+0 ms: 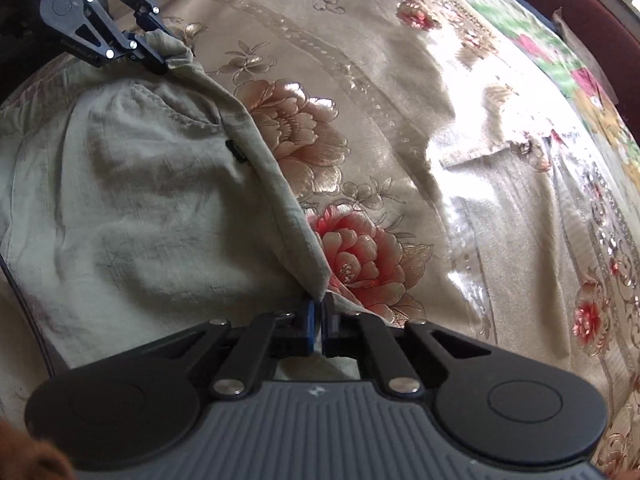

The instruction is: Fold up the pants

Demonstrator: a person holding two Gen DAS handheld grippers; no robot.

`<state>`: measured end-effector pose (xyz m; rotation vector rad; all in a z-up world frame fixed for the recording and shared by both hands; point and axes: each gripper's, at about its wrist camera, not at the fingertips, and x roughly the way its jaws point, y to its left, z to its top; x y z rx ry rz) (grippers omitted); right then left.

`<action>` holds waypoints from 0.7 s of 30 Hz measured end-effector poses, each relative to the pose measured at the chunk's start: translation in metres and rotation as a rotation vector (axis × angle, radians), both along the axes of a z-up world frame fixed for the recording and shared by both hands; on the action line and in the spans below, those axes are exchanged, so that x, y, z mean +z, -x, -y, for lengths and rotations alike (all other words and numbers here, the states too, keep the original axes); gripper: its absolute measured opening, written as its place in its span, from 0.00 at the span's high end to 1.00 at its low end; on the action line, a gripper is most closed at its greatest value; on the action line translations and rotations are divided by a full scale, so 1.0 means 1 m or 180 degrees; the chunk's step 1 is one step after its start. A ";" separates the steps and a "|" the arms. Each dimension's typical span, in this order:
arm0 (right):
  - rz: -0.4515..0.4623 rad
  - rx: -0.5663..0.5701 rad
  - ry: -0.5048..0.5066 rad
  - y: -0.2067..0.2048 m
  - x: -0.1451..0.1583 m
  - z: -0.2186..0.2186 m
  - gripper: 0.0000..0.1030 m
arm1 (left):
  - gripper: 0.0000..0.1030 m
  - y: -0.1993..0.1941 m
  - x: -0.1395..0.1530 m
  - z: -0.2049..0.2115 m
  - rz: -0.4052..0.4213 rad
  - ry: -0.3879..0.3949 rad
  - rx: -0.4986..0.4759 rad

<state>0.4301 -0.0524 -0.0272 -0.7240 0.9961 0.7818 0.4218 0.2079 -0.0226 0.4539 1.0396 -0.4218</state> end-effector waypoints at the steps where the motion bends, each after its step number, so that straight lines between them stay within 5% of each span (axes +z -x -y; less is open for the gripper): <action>1: 0.0058 -0.0030 -0.0031 0.003 0.007 0.001 0.98 | 0.65 0.005 0.003 0.001 0.0056 -0.0040 -0.0028; 6: 0.0476 -0.0130 -0.0227 0.037 0.066 0.011 0.98 | 0.66 0.036 0.031 0.001 0.0426 -0.0164 -0.0002; 12: 0.0704 -0.0136 -0.0448 0.160 0.129 0.028 1.00 | 0.67 0.147 0.092 -0.010 0.0995 -0.0092 0.0098; 15: 0.0342 -0.0241 -0.0553 0.221 0.110 0.031 1.00 | 0.67 0.214 0.083 -0.005 0.0934 -0.0043 0.0041; 18: -0.0157 -0.0260 -0.0562 0.268 0.058 0.025 1.00 | 0.67 0.264 0.045 0.007 0.0789 -0.0145 -0.0002; 21: -0.0089 -0.0021 -0.0438 0.281 0.025 0.012 1.00 | 0.67 0.287 0.017 0.015 0.0761 -0.0244 0.0012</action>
